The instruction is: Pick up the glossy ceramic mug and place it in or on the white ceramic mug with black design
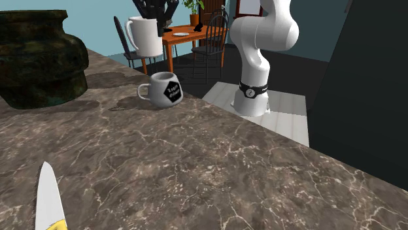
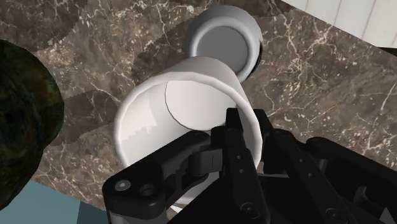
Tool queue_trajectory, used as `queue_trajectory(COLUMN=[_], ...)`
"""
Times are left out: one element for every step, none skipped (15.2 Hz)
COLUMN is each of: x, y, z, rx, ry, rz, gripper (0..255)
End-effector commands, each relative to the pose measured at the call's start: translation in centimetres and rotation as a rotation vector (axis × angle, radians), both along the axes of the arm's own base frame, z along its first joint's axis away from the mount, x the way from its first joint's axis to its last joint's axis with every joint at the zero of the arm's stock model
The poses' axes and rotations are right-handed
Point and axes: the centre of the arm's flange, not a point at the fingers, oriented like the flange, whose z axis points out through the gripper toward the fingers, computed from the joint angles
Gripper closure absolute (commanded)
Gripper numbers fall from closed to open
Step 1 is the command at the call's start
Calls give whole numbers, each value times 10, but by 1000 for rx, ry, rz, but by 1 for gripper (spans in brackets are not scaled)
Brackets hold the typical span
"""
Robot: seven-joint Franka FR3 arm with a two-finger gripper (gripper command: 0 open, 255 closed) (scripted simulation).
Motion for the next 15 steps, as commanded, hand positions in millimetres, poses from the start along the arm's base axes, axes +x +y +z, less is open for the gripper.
queue_trajectory(x=[0, 0, 0, 0, 0, 0, 0, 0, 0, 0, 0, 0, 0, 0, 0], y=[0, 0, 0, 0, 0, 0, 0, 0, 0, 0, 0, 0, 0, 0, 0], z=[-10, -15, -21, -26, -31, -36, -42, -47, -52, -57, -63, -68, -77, -77, -77], rx=[0, 0, 0, 0, 0, 0, 0, 0, 0, 0, 0, 0, 0, 0, 0], ry=[0, 0, 0, 0, 0, 0, 0, 0, 0, 0, 0, 0, 0, 0, 0], rz=[0, 0, 0, 0, 0, 0, 0, 0, 0, 0, 0, 0, 0, 0, 0], gripper=[255, 255, 255, 255, 255, 255, 255, 255, 255, 255, 255, 255, 255, 255, 255])
